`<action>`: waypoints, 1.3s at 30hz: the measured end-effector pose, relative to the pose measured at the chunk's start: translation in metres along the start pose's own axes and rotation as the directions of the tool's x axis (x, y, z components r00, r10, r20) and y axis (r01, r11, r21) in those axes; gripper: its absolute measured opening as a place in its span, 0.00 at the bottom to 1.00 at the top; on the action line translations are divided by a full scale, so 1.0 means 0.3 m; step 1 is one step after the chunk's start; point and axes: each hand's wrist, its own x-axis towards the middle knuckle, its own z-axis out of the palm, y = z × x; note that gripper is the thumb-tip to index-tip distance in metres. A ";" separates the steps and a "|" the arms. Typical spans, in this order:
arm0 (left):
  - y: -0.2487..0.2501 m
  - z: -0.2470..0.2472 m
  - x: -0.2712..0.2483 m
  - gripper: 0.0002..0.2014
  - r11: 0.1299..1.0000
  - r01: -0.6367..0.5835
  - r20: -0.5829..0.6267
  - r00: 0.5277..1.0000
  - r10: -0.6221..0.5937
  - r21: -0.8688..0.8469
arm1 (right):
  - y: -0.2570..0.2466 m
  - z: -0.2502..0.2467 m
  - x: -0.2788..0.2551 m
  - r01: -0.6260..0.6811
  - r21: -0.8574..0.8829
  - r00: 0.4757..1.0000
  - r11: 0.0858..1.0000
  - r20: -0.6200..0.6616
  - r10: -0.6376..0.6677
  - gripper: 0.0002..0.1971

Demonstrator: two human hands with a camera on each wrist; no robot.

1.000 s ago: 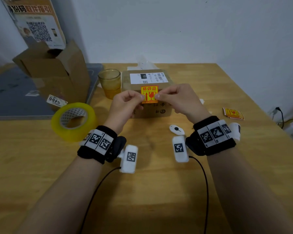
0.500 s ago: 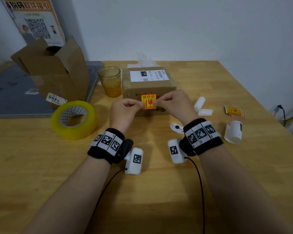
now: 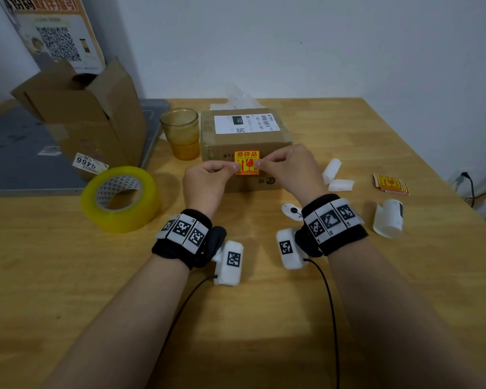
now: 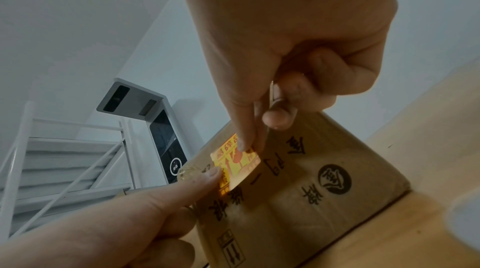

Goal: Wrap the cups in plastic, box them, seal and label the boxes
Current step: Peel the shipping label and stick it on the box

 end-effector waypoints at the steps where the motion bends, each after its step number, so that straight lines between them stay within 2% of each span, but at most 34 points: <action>1: -0.002 0.001 0.002 0.03 1.000 0.003 -0.001 1.000 -0.003 -0.006 | 0.000 0.000 0.002 -0.001 -0.009 1.000 1.000 0.000 0.001 0.07; 16: -0.005 0.021 0.014 0.04 0.997 0.065 -0.044 0.997 -0.066 -0.028 | 0.001 0.015 0.032 -0.025 -0.035 1.000 0.999 -0.017 0.024 0.12; 30: 0.006 0.031 0.018 0.07 0.992 0.129 -0.087 0.988 -0.129 0.002 | -0.028 -0.002 0.025 -0.060 -0.156 0.997 0.986 -0.063 0.051 0.23; 39: 0.003 0.016 0.020 0.10 0.987 0.143 -0.075 0.988 -0.138 0.071 | -0.081 -0.036 0.031 0.064 -0.056 0.965 0.996 -0.252 -0.076 0.23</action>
